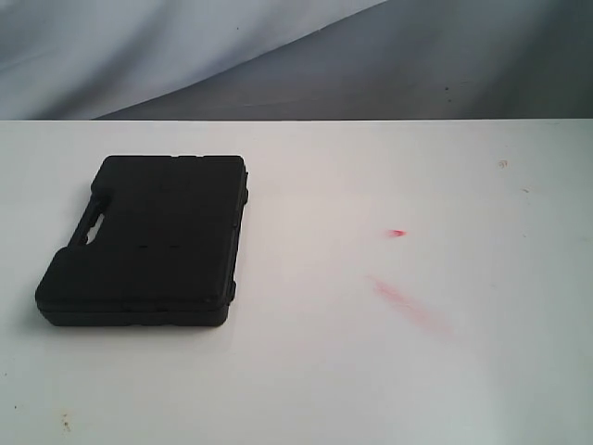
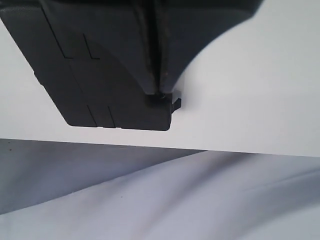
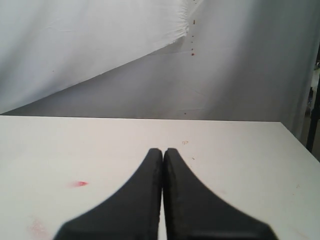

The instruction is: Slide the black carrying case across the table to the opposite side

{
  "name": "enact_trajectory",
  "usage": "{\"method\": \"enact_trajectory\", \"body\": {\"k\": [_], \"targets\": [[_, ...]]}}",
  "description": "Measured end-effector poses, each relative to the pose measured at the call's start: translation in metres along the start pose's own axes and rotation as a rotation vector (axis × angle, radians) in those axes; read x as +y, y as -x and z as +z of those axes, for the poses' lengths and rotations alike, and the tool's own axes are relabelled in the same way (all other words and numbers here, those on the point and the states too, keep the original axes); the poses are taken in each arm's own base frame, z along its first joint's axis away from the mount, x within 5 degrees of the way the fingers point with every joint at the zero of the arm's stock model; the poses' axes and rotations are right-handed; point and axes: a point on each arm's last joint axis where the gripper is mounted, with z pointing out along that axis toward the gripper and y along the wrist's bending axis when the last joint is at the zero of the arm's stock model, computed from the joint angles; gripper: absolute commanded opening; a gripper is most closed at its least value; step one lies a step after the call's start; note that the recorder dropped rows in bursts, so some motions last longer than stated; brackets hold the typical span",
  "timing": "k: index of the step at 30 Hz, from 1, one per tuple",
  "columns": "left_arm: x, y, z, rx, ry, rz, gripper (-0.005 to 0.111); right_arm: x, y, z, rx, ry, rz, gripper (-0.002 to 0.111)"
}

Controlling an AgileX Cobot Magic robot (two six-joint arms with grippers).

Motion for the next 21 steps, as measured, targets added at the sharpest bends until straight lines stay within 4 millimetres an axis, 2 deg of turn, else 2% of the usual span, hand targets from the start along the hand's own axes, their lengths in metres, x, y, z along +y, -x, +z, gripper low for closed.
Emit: {"method": "enact_trajectory", "body": {"k": [7, 12, 16, 21], "targets": [[0.001, -0.011, -0.014, -0.082, -0.008, -0.001, 0.0, 0.0, 0.0, 0.0, 0.0, 0.0, 0.0, 0.0], [0.001, -0.006, -0.028, -0.203, -0.02, -0.001, 0.0, 0.0, 0.0, 0.0, 0.0, 0.0, 0.0, 0.0], [0.001, -0.011, -0.037, -0.277, -0.028, -0.005, 0.0, 0.0, 0.0, 0.0, 0.0, 0.0, 0.0, 0.0], [0.002, -0.019, -0.04, -0.315, -0.035, -0.025, 0.0, 0.0, 0.0, 0.0, 0.0, 0.0, 0.0, 0.0]]}}
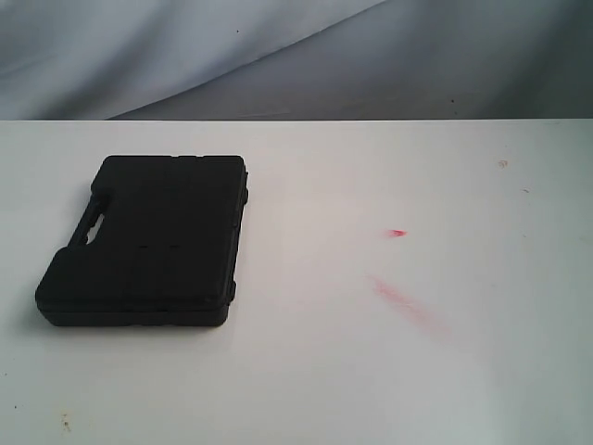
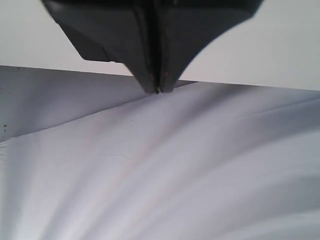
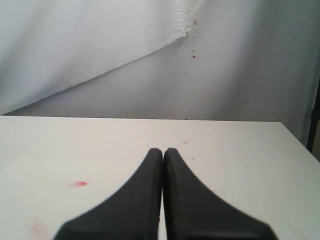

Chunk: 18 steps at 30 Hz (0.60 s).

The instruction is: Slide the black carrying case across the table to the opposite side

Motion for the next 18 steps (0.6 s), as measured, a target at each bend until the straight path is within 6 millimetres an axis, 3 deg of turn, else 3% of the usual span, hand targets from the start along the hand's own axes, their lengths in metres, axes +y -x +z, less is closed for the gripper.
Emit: {"method": "enact_trajectory", "body": {"k": [18], "targets": [[0.002, -0.013, 0.0, 0.107, 0.013, 0.098, 0.0, 0.0, 0.0, 0.0, 0.0, 0.0, 0.0, 0.0]]}}
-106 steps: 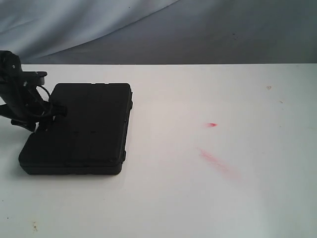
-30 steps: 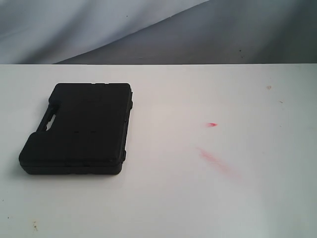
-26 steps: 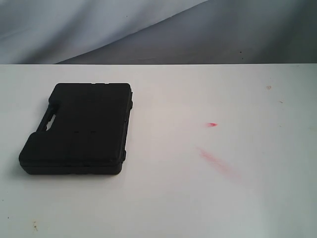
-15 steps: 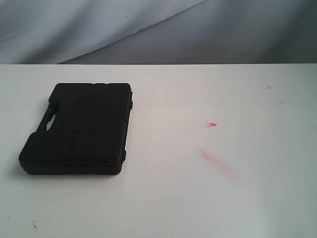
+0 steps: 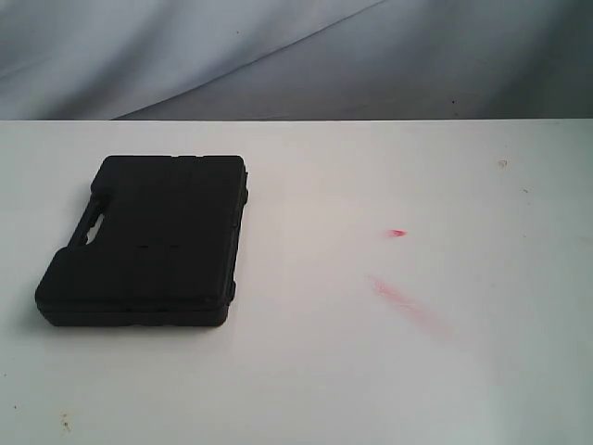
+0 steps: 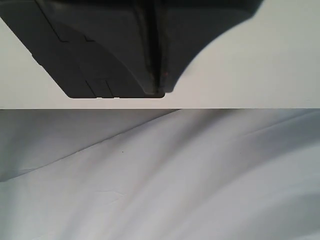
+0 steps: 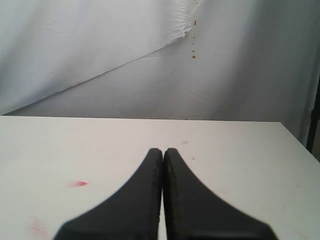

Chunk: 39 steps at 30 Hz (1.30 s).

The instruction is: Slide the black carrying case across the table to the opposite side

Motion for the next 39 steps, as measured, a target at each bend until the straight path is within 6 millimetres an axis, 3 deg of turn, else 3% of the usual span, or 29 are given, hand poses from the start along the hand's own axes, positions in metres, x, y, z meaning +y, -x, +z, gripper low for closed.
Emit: {"method": "enact_trajectory", "body": {"k": [39], "targets": [[-0.0003, -0.001, 0.0, 0.011, -0.003, 0.037, 0.0, 0.0, 0.0, 0.0, 0.0, 0.0, 0.0, 0.0]]}}
